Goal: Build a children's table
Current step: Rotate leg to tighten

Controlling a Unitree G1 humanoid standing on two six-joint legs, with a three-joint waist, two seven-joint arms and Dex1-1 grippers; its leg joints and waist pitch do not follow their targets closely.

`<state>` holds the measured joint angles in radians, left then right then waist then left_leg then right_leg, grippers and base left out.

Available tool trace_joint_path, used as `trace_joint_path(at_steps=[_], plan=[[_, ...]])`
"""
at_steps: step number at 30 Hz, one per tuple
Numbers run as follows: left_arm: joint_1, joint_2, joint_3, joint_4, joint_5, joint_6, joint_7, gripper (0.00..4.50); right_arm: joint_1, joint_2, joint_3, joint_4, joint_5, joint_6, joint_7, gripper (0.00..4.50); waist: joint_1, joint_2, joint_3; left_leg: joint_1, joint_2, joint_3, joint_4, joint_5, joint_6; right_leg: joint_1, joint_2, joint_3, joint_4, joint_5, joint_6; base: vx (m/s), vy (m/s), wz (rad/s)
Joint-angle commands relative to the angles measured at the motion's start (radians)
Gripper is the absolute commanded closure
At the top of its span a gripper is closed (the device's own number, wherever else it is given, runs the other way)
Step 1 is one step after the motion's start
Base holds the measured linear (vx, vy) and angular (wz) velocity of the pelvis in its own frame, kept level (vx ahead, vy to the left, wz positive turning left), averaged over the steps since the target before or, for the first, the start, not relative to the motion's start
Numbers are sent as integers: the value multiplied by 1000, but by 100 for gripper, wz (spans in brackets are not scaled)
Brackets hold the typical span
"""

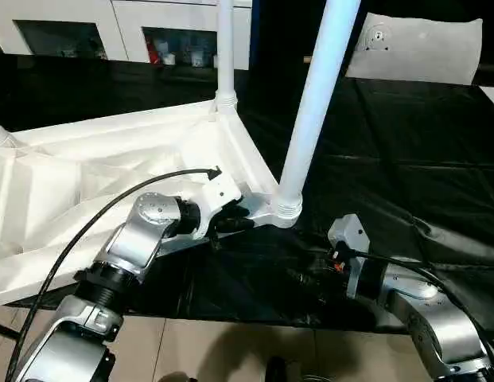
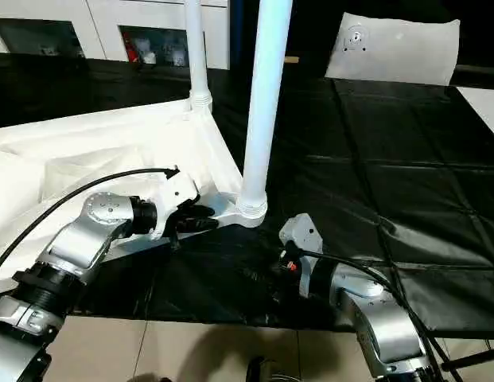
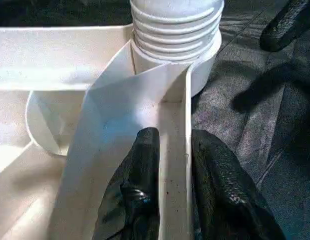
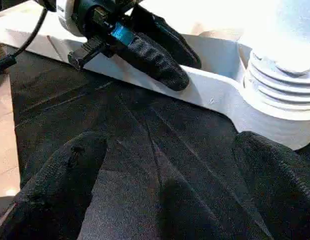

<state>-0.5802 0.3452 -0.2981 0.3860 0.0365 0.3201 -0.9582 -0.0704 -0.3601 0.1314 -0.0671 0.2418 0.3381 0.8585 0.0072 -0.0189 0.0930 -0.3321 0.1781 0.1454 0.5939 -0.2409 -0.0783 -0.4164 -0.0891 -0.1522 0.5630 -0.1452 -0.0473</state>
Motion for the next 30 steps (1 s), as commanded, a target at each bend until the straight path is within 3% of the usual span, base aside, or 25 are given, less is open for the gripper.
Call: trace_joint_path(at_steps=[1,6,11,18,22,25,30], plan=[[13,16,-29,15,36,35,3,381,3,-9,9,1,-6,-14,-5,0,10,-6,-65,-22,46,-7,-68,-55,120,74,-75,71,-76,-391,-107,0,0,0],[3,26,-48,5,42,26,-20,433,-10,-6,-1,11,-7,-21,-21,0,10,-3,-72,-23,49,-9,-65,-23,127,77,-75,71,-64,-326,-128,0,0,0],[2,36,-64,-3,36,9,-51,443,-19,-10,-18,24,-10,-34,-33,0,11,-3,-75,-24,48,-8,-62,1,139,80,-75,73,-58,-282,-152,0,0,0],[21,83,-101,3,17,-150,-193,443,-79,-38,-74,76,13,-78,-18,0,16,-5,-82,-19,48,-6,-56,38,155,77,-75,76,-46,-233,-177,0,0,0],[15,100,-100,44,-16,-248,-294,443,-118,-78,-81,108,29,-118,52,0,34,-6,-84,-15,45,-1,-55,16,143,77,-75,76,-49,-288,-152,0,0,0],[-6,117,-118,79,-18,-300,-360,443,-146,-115,-43,140,21,-155,143,0,44,-2,-83,-14,52,-1,-56,13,133,76,-76,76,-45,-281,-154,0,0,0],[-30,131,-151,110,-15,-373,-443,443,-187,-141,22,209,-9,-229,256,0,51,-5,-85,-12,53,0,-56,3,123,75,-77,77,-41,-272,-166,0,0,0]])
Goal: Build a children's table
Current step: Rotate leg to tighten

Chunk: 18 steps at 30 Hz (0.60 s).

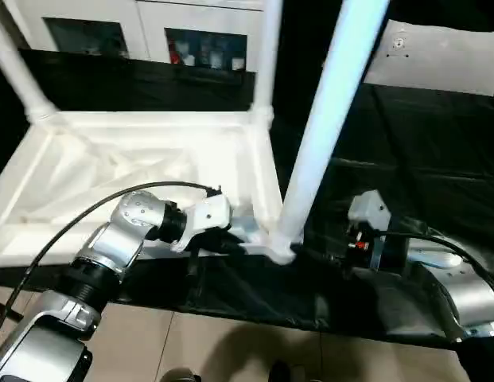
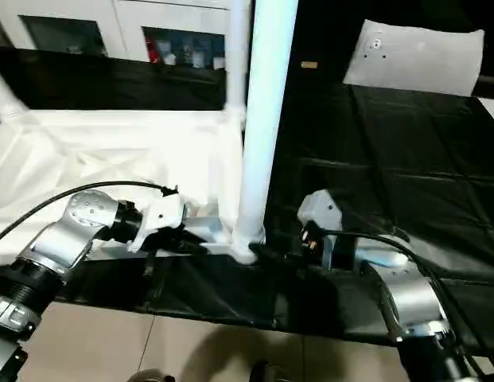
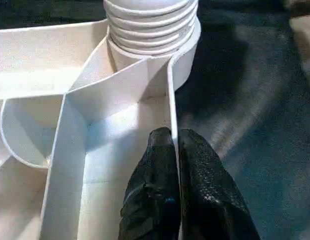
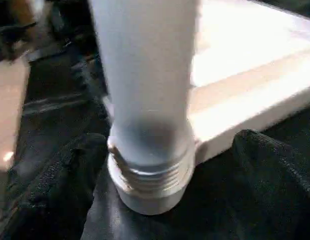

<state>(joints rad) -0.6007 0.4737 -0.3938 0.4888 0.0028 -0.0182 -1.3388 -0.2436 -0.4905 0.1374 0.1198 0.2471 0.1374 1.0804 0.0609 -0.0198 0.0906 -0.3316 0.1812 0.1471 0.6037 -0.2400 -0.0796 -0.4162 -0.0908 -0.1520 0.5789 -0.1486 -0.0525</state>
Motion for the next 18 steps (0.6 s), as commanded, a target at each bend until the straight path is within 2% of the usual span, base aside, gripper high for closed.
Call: trace_joint_path(at_steps=[1,6,8,10,15,18], plan=[[-12,2,-59,10,17,-44,-78,443,-26,-7,23,42,-20,-44,44,0,0,-5,-82,-13,51,-1,-66,6,123,76,-76,77,-57,-259,-166,0,0,0],[-18,-4,-78,23,22,-88,-126,443,-79,5,52,113,-30,-81,93,0,3,-6,-84,-16,50,1,-65,18,127,78,-75,76,-51,-235,-180,0,0,0],[-21,-6,-90,25,27,-100,-140,443,-105,13,71,142,-36,-94,116,0,6,-6,-85,-13,52,2,-64,22,128,76,-76,77,-48,-230,-182,0,0,0],[-25,-9,-98,32,30,-114,-151,448,-121,16,85,164,-38,-104,140,18,8,-7,-86,-15,53,3,-64,27,125,79,-76,77,-46,-226,-182,0,0,0],[-27,-16,-104,39,34,-129,-165,450,-147,27,115,205,-45,-124,189,60,22,-7,-87,-11,59,7,-63,49,133,74,-75,79,-38,-186,-197,0,0,0],[-29,-20,-105,48,35,-139,-170,450,-165,39,125,239,-44,-140,212,94,23,-9,-84,-13,57,9,-63,22,122,75,-76,79,-42,-217,-192,0,0,0]])
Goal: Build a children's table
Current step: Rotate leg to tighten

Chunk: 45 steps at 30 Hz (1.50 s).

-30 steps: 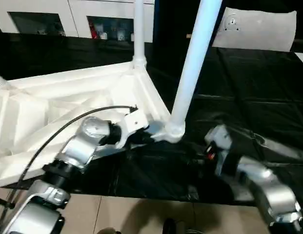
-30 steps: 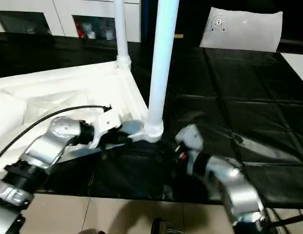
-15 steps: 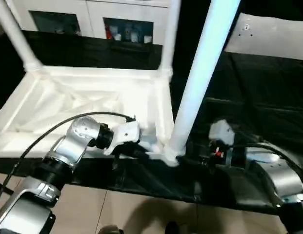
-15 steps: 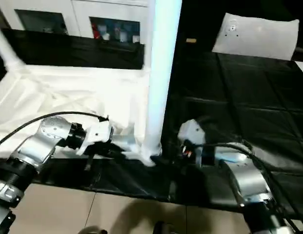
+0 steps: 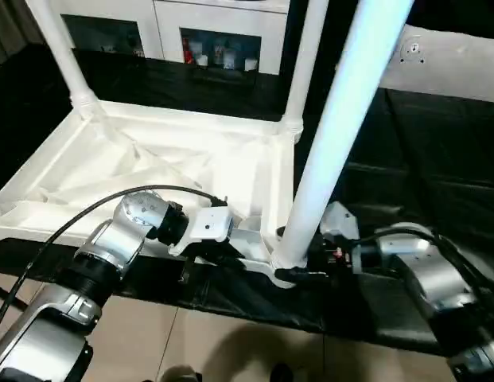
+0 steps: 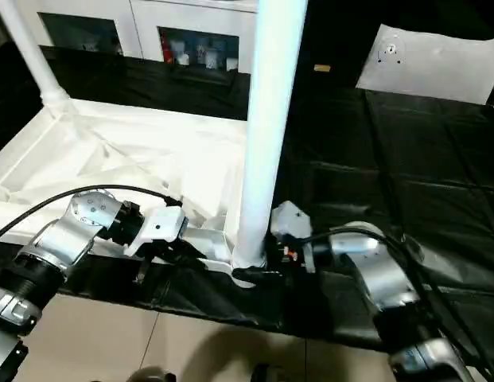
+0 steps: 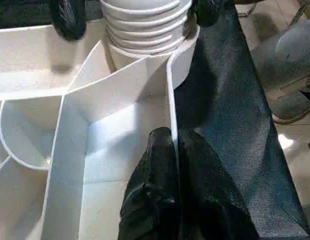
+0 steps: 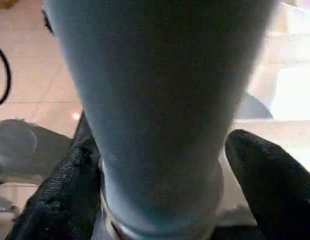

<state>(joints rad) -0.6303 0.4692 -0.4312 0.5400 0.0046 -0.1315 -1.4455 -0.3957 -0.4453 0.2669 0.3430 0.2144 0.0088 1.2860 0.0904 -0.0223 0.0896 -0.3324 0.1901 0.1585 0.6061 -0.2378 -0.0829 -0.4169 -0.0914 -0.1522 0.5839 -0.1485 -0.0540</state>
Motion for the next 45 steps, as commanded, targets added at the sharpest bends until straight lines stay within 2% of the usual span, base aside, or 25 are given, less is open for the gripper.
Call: trace_joint_path(at_steps=[1,6,8,13,17,20,22,23,25,26,27,28,29,30,31,33,34,36,38,39,40,42,43,44,45], plan=[[0,-15,-67,-3,33,-27,-65,450,-15,-5,-3,20,-9,-11,10,106,-5,-5,-81,-11,49,-2,-67,11,118,75,-75,79,-49,-234,-185,0,0,0],[0,-12,-70,2,35,-34,-71,450,-25,-1,3,38,-1,-15,34,137,-6,-5,-81,-13,48,-2,-67,3,109,76,-75,79,-51,-248,-172,0,0,0],[0,-11,-70,7,37,-39,-73,450,-27,1,6,45,1,-19,44,156,-5,-4,-82,-11,49,-2,-67,10,111,75,-74,79,-49,-237,-175,0,0,0],[4,-12,-64,11,34,-29,-70,450,-13,9,0,35,19,-1,53,171,-5,-2,-81,-12,49,-2,-67,13,117,75,-74,78,-48,-219,-183,0,0,0],[24,-36,-27,-11,20,60,15,450,40,30,-27,-43,71,93,3,173,-4,0,-77,-13,51,-2,-69,-1,106,78,-74,79,-51,-237,-178,0,0,0],[37,-79,15,-30,35,160,170,450,103,79,-51,-117,86,147,-117,174,-5,0,-72,-6,50,-1,-73,-35,85,71,-73,78,-64,-292,-159,0,0,0],[52,-123,52,-58,13,227,254,450,134,134,-61,-137,55,154,-240,174,-9,0,-65,-4,42,1,-77,-90,62,70,-73,75,-83,-414,-117,0,0,0],[53,-127,55,-61,11,234,263,450,137,140,-62,-138,52,155,-253,174,-11,0,-62,-3,42,2,-78,-103,57,69,-73,74,-88,-441,-105,0,0,0],[72,-187,89,-104,5,317,375,450,164,224,-76,-152,14,184,-416,174,-25,-3,-52,0,31,-4,-81,-169,33,71,-72,55,-114,-593,-31,0,0,0],[81,-217,101,-127,12,355,434,450,171,269,-86,-155,-2,202,-494,174,-34,-5,-52,0,31,-5,-81,-177,27,72,-72,52,-117,-614,-15,0,0,0],[81,-217,101,-127,12,355,434,450,171,269,-86,-155,-2,202,-494,174,-40,-2,-51,-1,28,-7,-81,-182,24,72,-71,49,-121,-627,-3,0,0,0],[90,-269,119,-159,17,426,516,450,165,342,-110,-148,-22,246,-622,174,-60,-4,-50,4,20,-7,-74,-206,31,66,-68,40,-137,-674,35,0,0,0],[93,-306,131,-180,26,473,578,450,158,387,-126,-141,-35,275,-706,174,-67,-1,-49,3,21,-8,-75,-202,29,65,-67,38,-138,-672,33,0,0,0],[93,-321,136,-186,32,489,603,450,152,404,-131,-136,-40,283,-735,174,-74,3,-51,-2,19,-12,-73,-205,28,70,-68,26,-145,-680,51,0,0,0],[90,-347,140,-189,42,510,643,450,136,433,-141,-116,-47,290,-786,174,-84,4,-53,-5,21,-14,-75,-213,40,76,-67,21,-150,-664,62,0,0,0],[81,-384,145,-188,67,531,708,450,111,474,-156,-87,-58,307,-866,174,-98,15,-52,4,29,-19,-78,-242,53,71,-69,15,-155,-622,42,0,0,0],[75,-408,143,-190,93,546,749,450,91,499,-165,-63,-79,323,-926,174,-107,18,-52,2,34,-22,-81,-259,57,74,-69,15,-153,-589,28,0,0,0],[74,-425,137,-200,108,562,771,450,77,519,-174,-46,-87,333,-962,174,-118,18,-52,4,36,-25,-84,-287,60,74,-72,14,-152,-564,14,0,0,0],[79,-438,128,-218,120,573,779,450,74,542,-195,-44,-76,341,-972,174,-117,19,-56,3,37,-25,-85,-276,66,77,-78,21,-148,-541,4,0,0,0],[79,-439,127,-221,122,576,780,450,74,544,-198,-46,-77,342,-973,118,-116,18,-56,-4,39,-26,-88,-250,71,78,-79,28,-140,-506,-13,0,0,0],[84,-430,121,-226,127,572,772,450,80,544,-201,-53,-82,337,-972,104,-112,18,-58,-7,41,-26,-89,-219,75,80,-81,35,-132,-464,-32,0,0,0],[93,-410,109,-237,131,569,758,450,89,538,-208,-67,-80,329,-971,104,-112,18,-61,-12,44,-24,-90,-182,83,81,-81,44,-119,-402,-67,0,0,0],[104,-387,104,-245,129,559,736,450,99,519,-208,-82,-82,309,-958,86,-109,15,-64,-13,42,-20,-88,-157,89,82,-81,50,-113,-374,-82,0,0,0],[109,-378,104,-249,128,556,726,450,102,510,-207,-88,-86,297,-952,86,-109,15,-64,-13,42,-20,-88,-157,89,82,-81,50,-113,-374,-82,0,0,0],[118,-352,96,-252,130,533,696,450,114,482,-205,-104,-90,274,-928,73,-108,12,-66,-16,41,-18,-86,-128,100,81,-81,55,-104,-360,-102,0,0,0]])
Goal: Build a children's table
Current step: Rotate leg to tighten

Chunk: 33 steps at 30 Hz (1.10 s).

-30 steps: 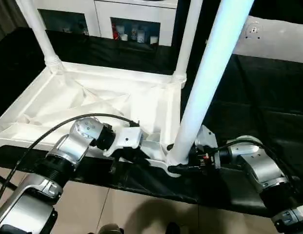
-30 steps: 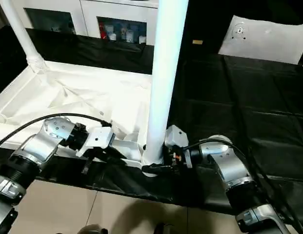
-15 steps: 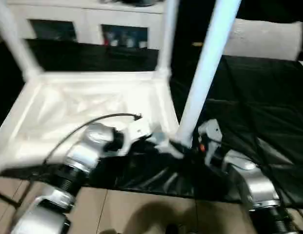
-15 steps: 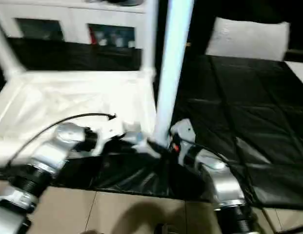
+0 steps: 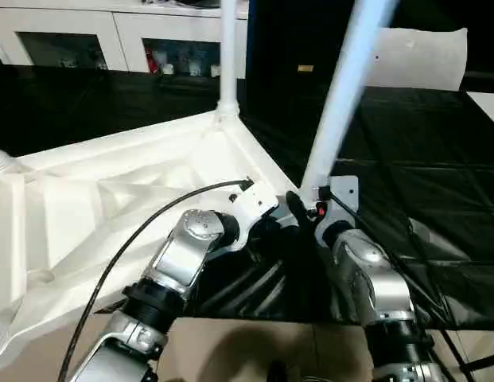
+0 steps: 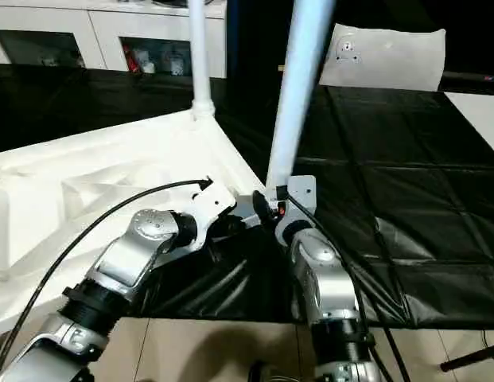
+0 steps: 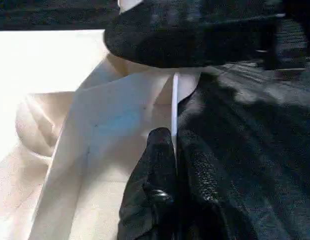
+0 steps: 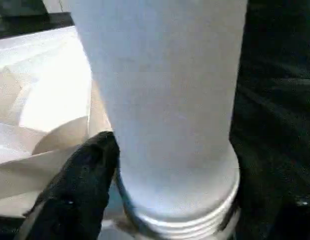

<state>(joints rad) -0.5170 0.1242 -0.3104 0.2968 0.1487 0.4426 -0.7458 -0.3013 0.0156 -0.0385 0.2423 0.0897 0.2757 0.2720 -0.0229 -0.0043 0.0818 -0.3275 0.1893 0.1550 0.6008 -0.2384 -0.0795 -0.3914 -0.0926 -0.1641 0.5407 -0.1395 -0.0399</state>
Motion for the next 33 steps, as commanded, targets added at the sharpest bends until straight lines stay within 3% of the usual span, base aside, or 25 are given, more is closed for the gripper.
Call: trace_joint_path(at_steps=[1,2,4,7,14,20,22,24,27,28,30,33], plan=[[8,7,-27,-8,-13,-52,-19,450,26,7,98,-13,38,-3,101,66,8,-8,-60,-23,38,-13,-79,-116,100,56,-78,69,-59,-365,-117,0,0,0],[13,22,-30,-9,-13,-60,-35,450,33,-7,94,-23,44,-12,119,61,12,-8,-64,-23,36,-10,-74,-87,113,54,-77,75,-52,-338,-127,0,0,0],[22,51,-36,-10,-17,-92,-76,450,46,-36,82,-45,56,-17,157,45,15,-10,-62,-32,32,-7,-71,-55,135,53,-74,80,-43,-310,-142,29,-55,2],[40,109,-43,-16,-38,-156,-175,450,66,-113,66,-82,79,-47,263,12,19,-8,-62,-32,31,-5,-70,-54,148,55,-71,79,-46,-330,-121,7,-17,-1],[40,220,-90,20,-62,-271,-360,450,71,-297,73,-125,128,-75,525,5,32,-7,-58,-21,41,-5,-76,-85,136,46,-66,81,-49,-379,-120,0,0,0],[-8,267,-111,90,-123,-384,-569,450,47,-439,140,-124,172,-98,809,5,45,-4,-62,-21,43,-4,-74,-61,151,48,-67,85,-38,-314,-156,0,0,0],[-35,286,-124,123,-128,-422,-625,450,40,-484,179,-119,174,-110,909,5,55,-11,-64,-17,45,-1,-73,-45,154,47,-69,88,-35,-294,-167,0,0,0],[-47,292,-128,139,-125,-438,-647,450,33,-500,195,-112,172,-117,951,5,62,-10,-63,-17,45,0,-73,-48,159,47,-68,88,-34,-303,-169,0,0,0],[-63,303,-141,153,-126,-464,-695,450,16,-514,215,-91,172,-121,1001,5,65,-16,-64,-18,47,0,-74,-45,147,49,-70,87,-34,-310,-169,0,0,0],[-67,305,-144,159,-127,-472,-710,450,9,-517,221,-84,173,-120,1016,5,67,-13,-64,-17,49,0,-74,-41,145,48,-71,88,-33,-307,-172,0,0,0],[-78,311,-154,170,-130,-491,-749,450,-12,-521,236,-64,180,-112,1055,42,70,-18,-66,-16,50,1,-74,-33,144,49,-71,87,-29,-292,-179,0,0,0],[-85,313,-161,180,-137,-503,-777,450,-27,-525,247,-47,185,-112,1083,45,77,-17,-66,-16,52,3,-72,-19,146,47,-72,89,-23,-271,-186,0,0,0]])
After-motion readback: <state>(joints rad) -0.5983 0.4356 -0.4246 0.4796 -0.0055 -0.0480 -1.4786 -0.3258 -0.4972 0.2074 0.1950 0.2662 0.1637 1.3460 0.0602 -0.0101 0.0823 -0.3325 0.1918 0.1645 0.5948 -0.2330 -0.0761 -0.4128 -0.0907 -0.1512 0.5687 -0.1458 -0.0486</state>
